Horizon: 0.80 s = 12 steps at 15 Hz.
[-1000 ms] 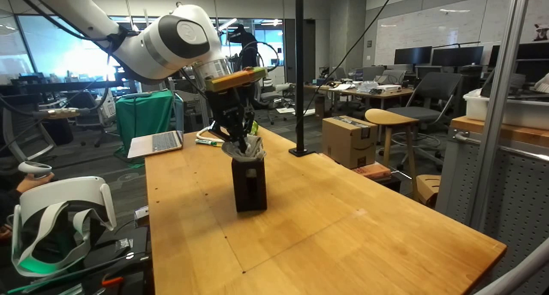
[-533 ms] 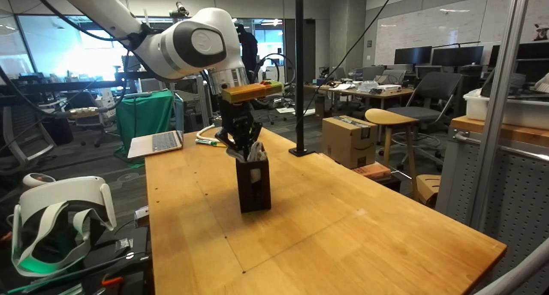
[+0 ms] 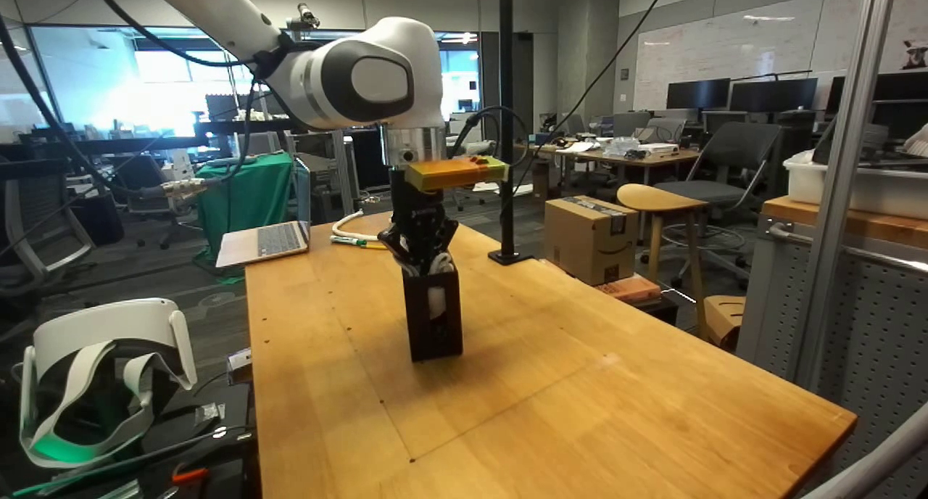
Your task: Pick up the cloth from the table and put it in the box
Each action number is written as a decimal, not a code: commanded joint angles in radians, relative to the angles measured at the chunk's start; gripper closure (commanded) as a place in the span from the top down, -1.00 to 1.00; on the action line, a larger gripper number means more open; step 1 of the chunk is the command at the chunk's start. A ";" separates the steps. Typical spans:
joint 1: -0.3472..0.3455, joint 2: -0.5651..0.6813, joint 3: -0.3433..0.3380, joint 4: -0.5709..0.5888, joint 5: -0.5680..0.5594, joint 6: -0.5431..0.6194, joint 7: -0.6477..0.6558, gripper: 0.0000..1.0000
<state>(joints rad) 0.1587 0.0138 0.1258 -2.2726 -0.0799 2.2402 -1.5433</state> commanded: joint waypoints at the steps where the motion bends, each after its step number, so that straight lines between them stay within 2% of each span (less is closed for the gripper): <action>1: -0.029 0.097 -0.004 0.027 0.053 -0.028 -0.110 -0.91; 6: -0.031 0.079 0.005 0.028 0.053 -0.065 -0.157 -0.91; 12: -0.011 -0.041 0.025 -0.042 0.004 -0.040 -0.129 -0.91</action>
<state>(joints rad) 0.1409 0.0416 0.1363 -2.2413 -0.0446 2.1798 -1.6734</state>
